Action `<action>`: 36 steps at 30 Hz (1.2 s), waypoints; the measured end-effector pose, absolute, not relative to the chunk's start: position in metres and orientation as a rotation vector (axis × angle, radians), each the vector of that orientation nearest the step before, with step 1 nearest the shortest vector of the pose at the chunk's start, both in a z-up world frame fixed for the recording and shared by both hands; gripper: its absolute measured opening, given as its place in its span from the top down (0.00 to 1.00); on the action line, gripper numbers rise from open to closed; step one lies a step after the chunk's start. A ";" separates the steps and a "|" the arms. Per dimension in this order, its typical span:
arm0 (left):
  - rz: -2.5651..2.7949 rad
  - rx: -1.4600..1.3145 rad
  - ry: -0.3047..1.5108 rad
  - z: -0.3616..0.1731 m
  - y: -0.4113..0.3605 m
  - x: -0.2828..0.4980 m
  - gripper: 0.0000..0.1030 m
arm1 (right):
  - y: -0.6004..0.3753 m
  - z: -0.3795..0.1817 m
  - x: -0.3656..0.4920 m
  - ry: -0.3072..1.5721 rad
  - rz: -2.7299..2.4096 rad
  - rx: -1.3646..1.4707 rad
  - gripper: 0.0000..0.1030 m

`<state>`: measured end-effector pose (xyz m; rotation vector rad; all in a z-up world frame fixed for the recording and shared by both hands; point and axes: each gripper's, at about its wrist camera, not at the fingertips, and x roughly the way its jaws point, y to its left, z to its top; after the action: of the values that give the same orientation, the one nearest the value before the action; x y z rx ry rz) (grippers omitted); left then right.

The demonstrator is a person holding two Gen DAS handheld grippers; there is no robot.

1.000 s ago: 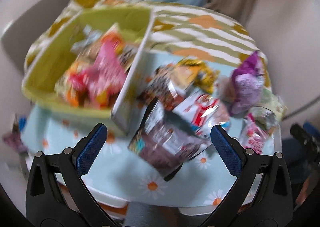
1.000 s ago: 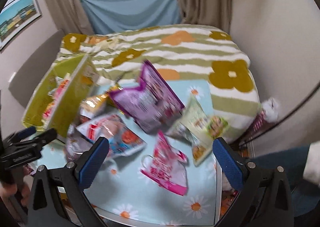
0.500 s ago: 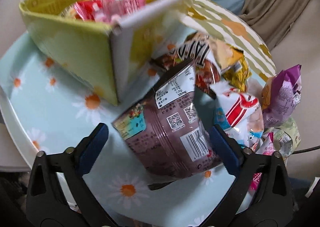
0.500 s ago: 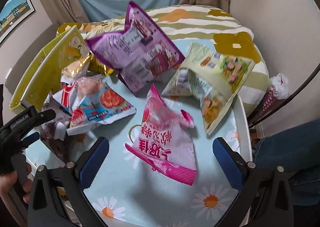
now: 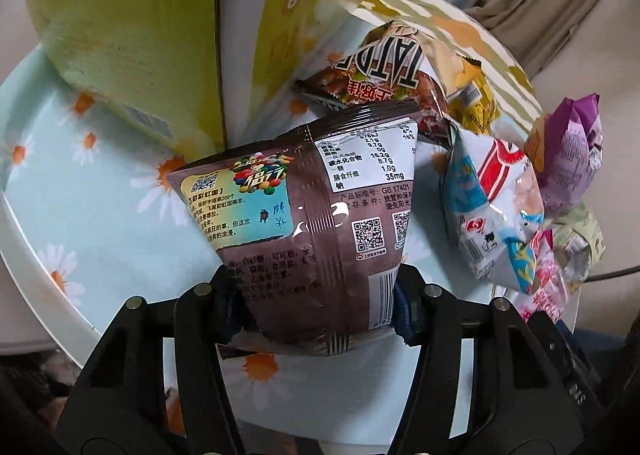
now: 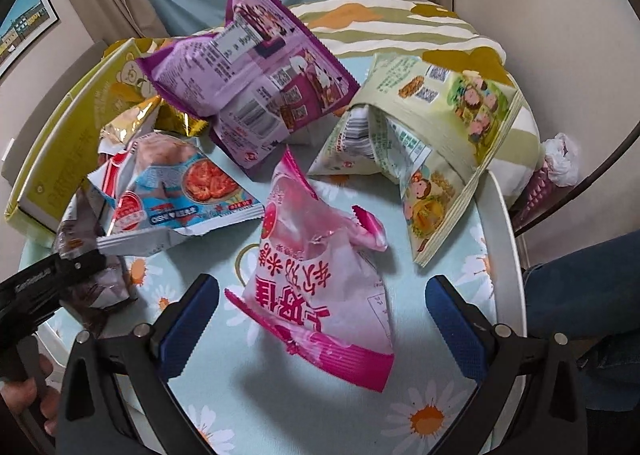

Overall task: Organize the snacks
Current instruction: 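Grasp the brown chocolate bag with left tool while right tool grasps pink bag, then lift both bags and carry them toward the yellow box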

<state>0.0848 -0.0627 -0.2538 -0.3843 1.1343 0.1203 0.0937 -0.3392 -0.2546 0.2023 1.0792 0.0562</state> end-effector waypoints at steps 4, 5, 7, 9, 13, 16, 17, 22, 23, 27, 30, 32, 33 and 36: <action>0.105 -0.356 1.132 -0.252 -0.065 0.086 0.47 | -0.334 -0.262 0.100 1.093 0.078 0.181 0.15; 0.101 -0.349 1.131 -0.252 -0.066 0.085 0.47 | -0.332 -0.262 0.102 1.097 0.084 0.173 0.19; 0.097 -0.334 1.132 -0.251 -0.068 0.084 0.47 | -0.328 -0.266 0.105 1.102 0.097 0.161 0.23; 0.094 -0.319 1.135 -0.250 -0.070 0.084 0.47 | -0.326 -0.268 0.107 1.101 0.098 0.149 0.24; 0.091 -0.301 1.136 -0.247 -0.069 0.080 0.47 | -0.323 -0.273 0.113 1.110 0.105 0.142 0.29; 0.094 -0.290 1.134 -0.247 -0.076 0.090 0.47 | -0.318 -0.275 0.117 1.101 0.110 0.102 0.35; 0.095 -0.288 1.133 -0.247 -0.077 0.089 0.47 | -0.316 -0.275 0.118 1.098 0.118 0.087 0.42; 0.099 -0.287 1.137 -0.244 -0.083 0.088 0.47 | -0.303 -0.266 0.116 1.063 0.155 0.041 0.65; 0.099 -0.289 1.137 -0.243 -0.084 0.088 0.47 | -0.304 -0.264 0.114 1.058 0.165 0.045 0.67; 0.098 -0.287 1.136 -0.238 -0.086 0.087 0.47 | -0.300 -0.257 0.110 1.052 0.195 0.042 0.67; 0.092 -0.278 1.130 -0.229 -0.089 0.085 0.47 | -0.300 -0.247 0.107 1.040 0.215 0.042 0.67; 0.087 -0.273 1.126 -0.224 -0.090 0.082 0.47 | -0.299 -0.239 0.104 1.032 0.231 0.041 0.67; 0.084 -0.270 1.124 -0.221 -0.090 0.081 0.47 | -0.300 -0.235 0.103 1.026 0.237 0.041 0.67; 0.077 -0.258 1.100 -0.202 -0.094 0.076 0.47 | -0.302 -0.220 0.102 1.010 0.259 0.048 0.67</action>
<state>0.0758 -0.0938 -0.2021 -0.2581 1.1000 0.0772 0.1016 -0.3020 -0.2205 0.0482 1.0101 0.2592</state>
